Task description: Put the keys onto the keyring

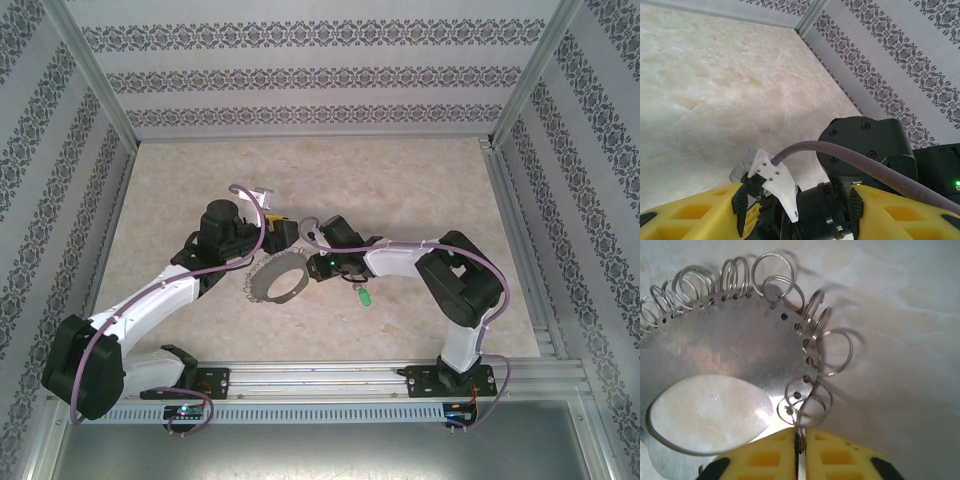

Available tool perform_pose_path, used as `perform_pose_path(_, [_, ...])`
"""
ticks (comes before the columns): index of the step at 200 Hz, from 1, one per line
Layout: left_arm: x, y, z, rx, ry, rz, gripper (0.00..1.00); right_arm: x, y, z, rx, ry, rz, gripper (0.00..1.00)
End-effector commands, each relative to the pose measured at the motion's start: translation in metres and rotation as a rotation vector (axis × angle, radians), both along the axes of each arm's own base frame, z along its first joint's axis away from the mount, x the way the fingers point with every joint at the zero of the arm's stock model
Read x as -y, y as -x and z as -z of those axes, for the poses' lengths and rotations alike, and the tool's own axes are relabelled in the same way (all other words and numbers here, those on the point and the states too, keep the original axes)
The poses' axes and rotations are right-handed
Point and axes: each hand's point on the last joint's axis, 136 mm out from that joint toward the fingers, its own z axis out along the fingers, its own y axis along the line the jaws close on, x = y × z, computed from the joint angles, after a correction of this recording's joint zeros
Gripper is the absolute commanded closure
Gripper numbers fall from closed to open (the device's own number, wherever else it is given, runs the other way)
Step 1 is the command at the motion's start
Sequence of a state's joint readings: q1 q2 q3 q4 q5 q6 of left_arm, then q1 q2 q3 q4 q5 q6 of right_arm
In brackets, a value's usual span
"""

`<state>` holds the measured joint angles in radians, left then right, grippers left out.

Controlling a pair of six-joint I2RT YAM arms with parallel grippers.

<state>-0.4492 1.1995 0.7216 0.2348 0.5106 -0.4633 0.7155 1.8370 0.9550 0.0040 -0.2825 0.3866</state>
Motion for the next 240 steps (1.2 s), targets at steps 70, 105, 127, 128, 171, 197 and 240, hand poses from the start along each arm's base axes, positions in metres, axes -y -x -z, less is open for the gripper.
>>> perform_pose_path(70, [0.002, 0.006, -0.005, 0.039, -0.009, 0.045, 0.43, -0.003, -0.003, -0.023, 0.142, -0.059, -0.131, 1.0])
perform_pose_path(105, [-0.002, 0.008, -0.004, 0.033, -0.03, 0.037, 0.4, -0.012, 0.003, -0.049, 0.243, -0.182, -0.213, 1.0])
perform_pose_path(127, [-0.006, 0.009, -0.004, 0.04, -0.042, 0.018, 0.36, -0.016, 0.005, -0.057, 0.261, -0.192, -0.246, 1.0])
perform_pose_path(128, [-0.006, 0.009, -0.005, 0.041, -0.042, 0.016, 0.36, -0.016, 0.005, -0.057, 0.264, -0.193, -0.248, 1.0])
perform_pose_path(171, [-0.031, -0.002, -0.006, 0.076, -0.066, -0.147, 0.24, -0.002, -0.01, -0.081, 0.41, -0.176, -0.188, 1.0])
perform_pose_path(197, [-0.042, -0.003, -0.009, 0.072, -0.089, -0.202, 0.24, 0.004, -0.013, -0.106, 0.405, -0.262, -0.193, 1.0])
perform_pose_path(240, [-0.026, 0.007, -0.026, 0.081, -0.069, -0.064, 0.31, 0.02, -0.01, -0.167, 0.589, -0.361, -0.188, 1.0])
